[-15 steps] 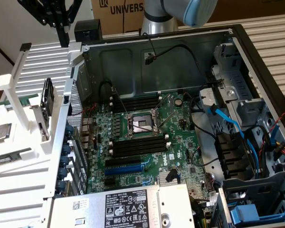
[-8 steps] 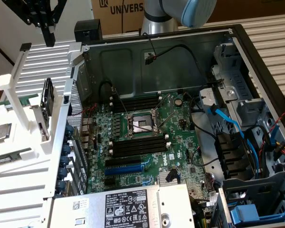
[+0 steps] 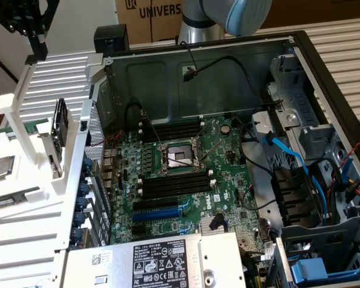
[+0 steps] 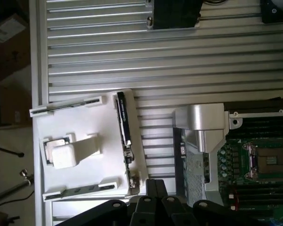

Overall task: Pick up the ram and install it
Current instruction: 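Reach for the ram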

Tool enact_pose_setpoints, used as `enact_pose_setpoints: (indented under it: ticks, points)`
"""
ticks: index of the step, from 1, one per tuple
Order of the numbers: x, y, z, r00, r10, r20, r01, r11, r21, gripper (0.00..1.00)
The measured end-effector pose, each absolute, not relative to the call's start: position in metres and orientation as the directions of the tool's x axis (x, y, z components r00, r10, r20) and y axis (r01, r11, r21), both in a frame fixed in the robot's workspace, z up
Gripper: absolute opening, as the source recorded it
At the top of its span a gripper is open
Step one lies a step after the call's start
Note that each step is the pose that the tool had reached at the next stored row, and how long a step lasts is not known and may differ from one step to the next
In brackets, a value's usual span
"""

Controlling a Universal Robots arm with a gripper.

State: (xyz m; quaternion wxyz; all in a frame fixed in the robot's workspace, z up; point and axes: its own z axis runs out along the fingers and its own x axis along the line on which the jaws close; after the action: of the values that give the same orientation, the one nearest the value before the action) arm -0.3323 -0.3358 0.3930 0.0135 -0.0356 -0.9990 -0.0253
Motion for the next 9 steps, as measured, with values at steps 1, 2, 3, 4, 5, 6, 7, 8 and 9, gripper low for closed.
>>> enact_pose_setpoints:
  ticks: [1, 2, 3, 4, 5, 6, 7, 8, 9]
  points:
    - [-0.336, -0.336, 0.393, -0.997, 0.07, 0.029, 0.072, 0.996, 0.05, 0.11]
    - [-0.339, -0.336, 0.393, -0.997, 0.07, 0.029, 0.071, 0.996, 0.05, 0.11]
    - [-0.342, -0.336, 0.393, -0.997, 0.07, 0.029, 0.071, 0.996, 0.05, 0.11]
    - [-0.347, -0.336, 0.393, -0.997, 0.069, 0.029, 0.071, 0.996, 0.05, 0.11]
    - [-0.352, -0.336, 0.393, -0.997, 0.069, 0.029, 0.071, 0.996, 0.05, 0.11]
    - [-0.356, -0.336, 0.393, -0.997, 0.069, 0.029, 0.07, 0.996, 0.051, 0.11]
    - [-0.361, -0.336, 0.393, -0.997, 0.069, 0.03, 0.07, 0.996, 0.051, 0.11]
    - [-0.365, -0.336, 0.393, -0.997, 0.068, 0.03, 0.07, 0.996, 0.051, 0.11]
    - [-0.37, -0.336, 0.393, -0.997, 0.068, 0.03, 0.07, 0.996, 0.051, 0.11]
